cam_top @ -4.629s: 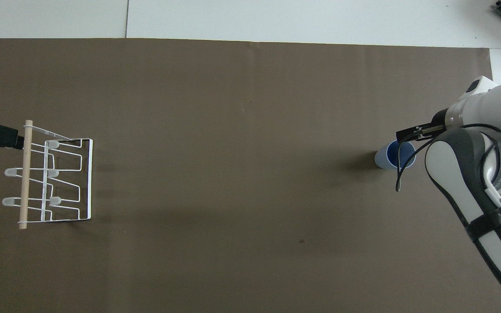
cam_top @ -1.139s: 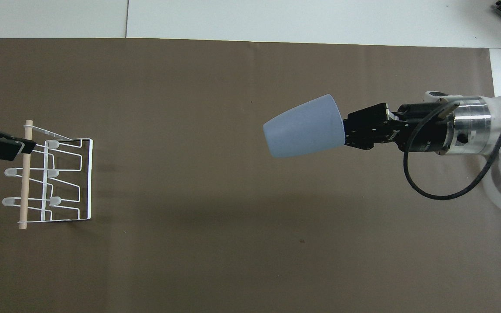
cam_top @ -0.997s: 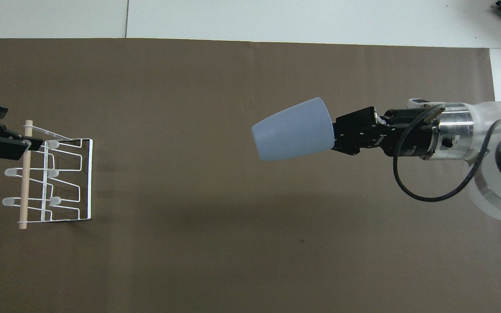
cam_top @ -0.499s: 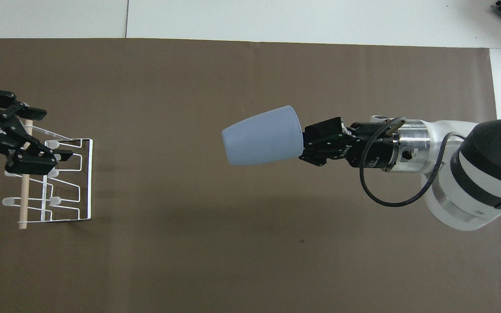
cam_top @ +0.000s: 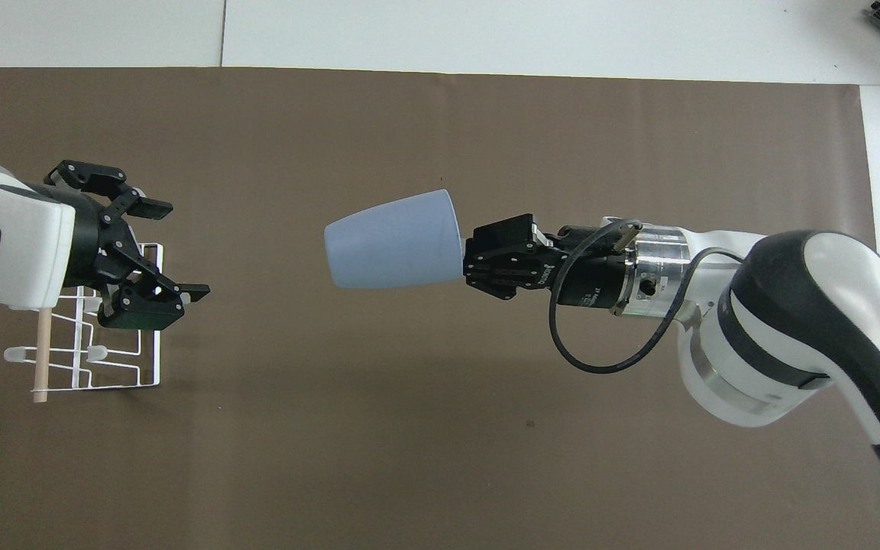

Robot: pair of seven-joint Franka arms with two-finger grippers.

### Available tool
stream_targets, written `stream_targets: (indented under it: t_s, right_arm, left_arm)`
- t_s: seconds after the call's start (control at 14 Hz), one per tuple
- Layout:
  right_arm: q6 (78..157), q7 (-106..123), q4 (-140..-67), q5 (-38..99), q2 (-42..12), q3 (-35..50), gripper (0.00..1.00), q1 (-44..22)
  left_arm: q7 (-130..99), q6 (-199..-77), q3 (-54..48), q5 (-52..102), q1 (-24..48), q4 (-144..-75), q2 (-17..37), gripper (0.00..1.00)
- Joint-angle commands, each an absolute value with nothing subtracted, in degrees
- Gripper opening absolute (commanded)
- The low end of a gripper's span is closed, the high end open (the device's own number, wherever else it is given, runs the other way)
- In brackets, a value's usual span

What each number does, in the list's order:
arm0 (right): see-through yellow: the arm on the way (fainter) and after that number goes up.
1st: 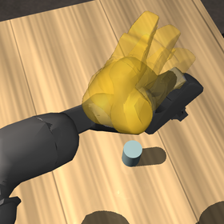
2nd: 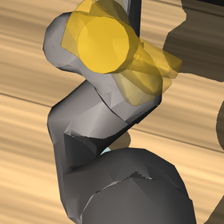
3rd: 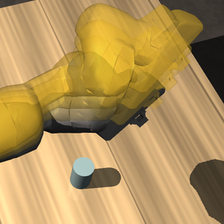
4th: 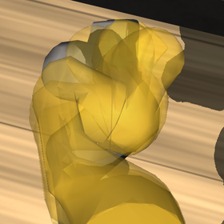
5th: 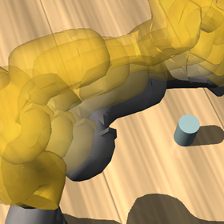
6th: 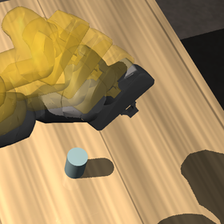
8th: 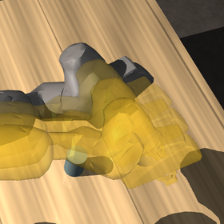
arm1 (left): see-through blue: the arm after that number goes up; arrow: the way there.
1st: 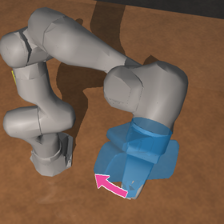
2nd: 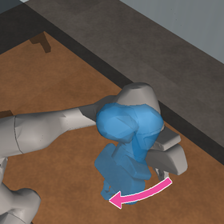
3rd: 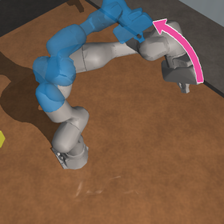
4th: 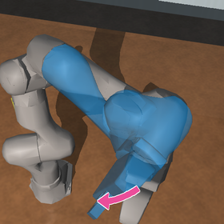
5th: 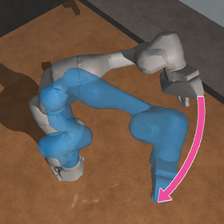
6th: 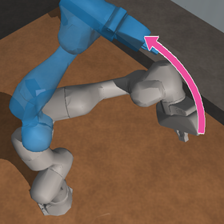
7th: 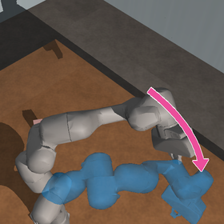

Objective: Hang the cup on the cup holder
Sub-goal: 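Carry the cup toward the center while the left gripper reaches toward it, then close the left gripper around the cup body beside the right gripper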

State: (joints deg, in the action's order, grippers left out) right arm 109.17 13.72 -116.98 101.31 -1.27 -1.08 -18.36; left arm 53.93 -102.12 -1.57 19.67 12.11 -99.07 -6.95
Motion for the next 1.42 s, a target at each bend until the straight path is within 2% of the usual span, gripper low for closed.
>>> stream_targets:
  t_s: [0.0, 0.36, 1.35]
  right_arm:
    - [112.05, 15.82, -118.83, 103.36, 0.44, -0.88, 0.0, -19.77]
    - [113.82, 17.05, -118.92, 104.94, -0.35, -0.27, 0.0, -20.65]
    - [114.61, 17.23, -119.27, 105.03, -0.35, 0.09, 0.0, -20.57]
  left_arm:
    - [52.84, -104.14, -2.19, 22.22, 12.66, -98.97, -7.65, 1.0]
    - [48.44, -107.31, -9.65, 22.5, 12.83, -98.79, -7.56, 1.0]
    - [47.37, -106.17, -16.34, 20.92, 13.45, -97.29, -7.47, 1.0]
